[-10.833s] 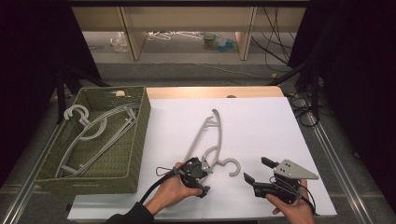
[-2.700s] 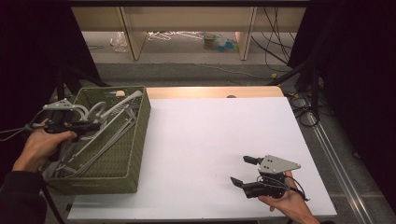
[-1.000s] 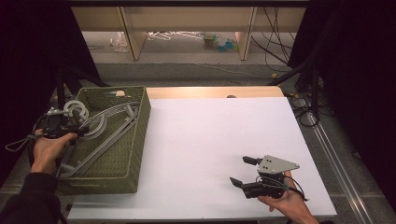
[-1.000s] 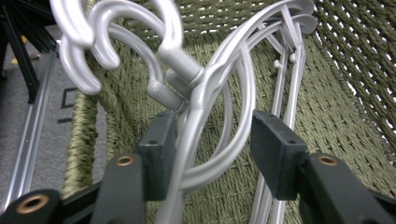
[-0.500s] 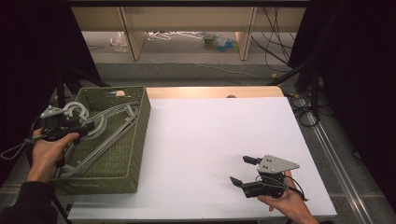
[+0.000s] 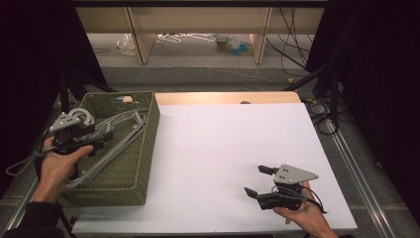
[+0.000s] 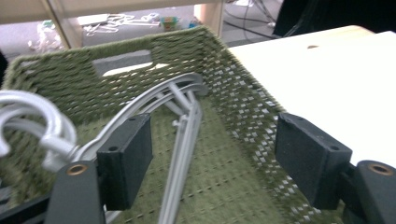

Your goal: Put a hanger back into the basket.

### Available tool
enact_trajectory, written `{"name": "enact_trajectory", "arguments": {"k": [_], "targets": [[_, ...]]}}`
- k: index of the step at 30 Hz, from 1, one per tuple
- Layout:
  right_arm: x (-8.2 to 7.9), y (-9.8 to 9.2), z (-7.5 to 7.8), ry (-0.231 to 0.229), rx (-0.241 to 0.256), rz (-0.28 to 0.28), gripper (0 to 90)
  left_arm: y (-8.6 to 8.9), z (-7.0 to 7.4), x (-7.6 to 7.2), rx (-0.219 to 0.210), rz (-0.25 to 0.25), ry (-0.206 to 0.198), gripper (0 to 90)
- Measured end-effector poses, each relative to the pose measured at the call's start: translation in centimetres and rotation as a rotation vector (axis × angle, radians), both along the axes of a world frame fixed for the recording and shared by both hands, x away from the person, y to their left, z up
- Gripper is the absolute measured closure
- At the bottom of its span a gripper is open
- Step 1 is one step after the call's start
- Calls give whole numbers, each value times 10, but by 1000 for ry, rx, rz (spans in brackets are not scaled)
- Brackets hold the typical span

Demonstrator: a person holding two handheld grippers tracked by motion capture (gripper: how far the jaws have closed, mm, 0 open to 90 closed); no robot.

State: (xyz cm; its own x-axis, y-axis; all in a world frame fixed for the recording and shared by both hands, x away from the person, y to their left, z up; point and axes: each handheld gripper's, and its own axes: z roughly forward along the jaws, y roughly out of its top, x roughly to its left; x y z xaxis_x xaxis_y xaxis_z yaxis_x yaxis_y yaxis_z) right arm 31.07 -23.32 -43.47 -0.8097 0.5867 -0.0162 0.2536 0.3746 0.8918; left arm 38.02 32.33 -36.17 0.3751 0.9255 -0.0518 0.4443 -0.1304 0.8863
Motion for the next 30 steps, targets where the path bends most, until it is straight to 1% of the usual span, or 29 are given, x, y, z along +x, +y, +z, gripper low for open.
{"name": "enact_trajectory", "arguments": {"k": [4,5,8,9,10,11,12,14,15,16,17,18,19,20,21,22,23,25,26,27,30], "targets": [[0,0,0,3,0,0,179,-14,5,-9,6,-42,-19,265],[0,-1,1,9,-14,-4,180,-16,6,-10,6,-51,-25,264],[0,-1,0,9,-14,-3,180,-25,9,-15,21,-80,-28,262],[0,0,-1,3,3,1,180,-29,9,-17,19,-80,-28,262],[0,0,-1,6,3,0,179,-31,9,-18,33,-86,-33,262],[1,0,-2,-10,11,-5,179,-34,10,-21,34,-88,-33,262],[1,0,-2,-5,10,-5,179,-36,10,-22,42,-96,-34,262],[1,-1,-2,6,1,-2,179,-42,11,-27,47,-97,-33,263],[0,-1,-2,7,1,-3,179,-44,11,-28,67,-109,-41,263],[0,-1,-2,7,2,-4,179,-46,12,-31,68,-109,-42,263],[0,-1,-2,6,2,-2,179,-47,12,-32,86,-122,-48,263],[0,-1,-2,8,1,-2,179,-50,12,-34,86,-119,-40,263],[1,-1,-2,8,1,-1,179,-52,12,-35,98,-122,-39,263],[1,-1,-2,9,0,-2,179,-53,12,-37,96,-124,-39,263],[0,-1,-2,8,1,-2,179,-55,13,-37,82,-132,-41,265],[1,-1,-2,2,3,-2,179,-57,12,-39,26,-149,-42,266],[0,-1,-1,6,2,-3,179,-59,12,-40,-4,-154,-40,270],[1,-1,-2,9,7,5,179,-63,11,-42,-32,-164,-50,272],[1,-1,-2,11,7,6,179,-65,10,-43,-26,-173,-56,272],[1,-1,-2,11,7,8,179,-69,9,-45,-20,-177,-49,271],[1,-1,-2,13,5,8,179,-79,8,-48,4,-204,-51,269]]}}
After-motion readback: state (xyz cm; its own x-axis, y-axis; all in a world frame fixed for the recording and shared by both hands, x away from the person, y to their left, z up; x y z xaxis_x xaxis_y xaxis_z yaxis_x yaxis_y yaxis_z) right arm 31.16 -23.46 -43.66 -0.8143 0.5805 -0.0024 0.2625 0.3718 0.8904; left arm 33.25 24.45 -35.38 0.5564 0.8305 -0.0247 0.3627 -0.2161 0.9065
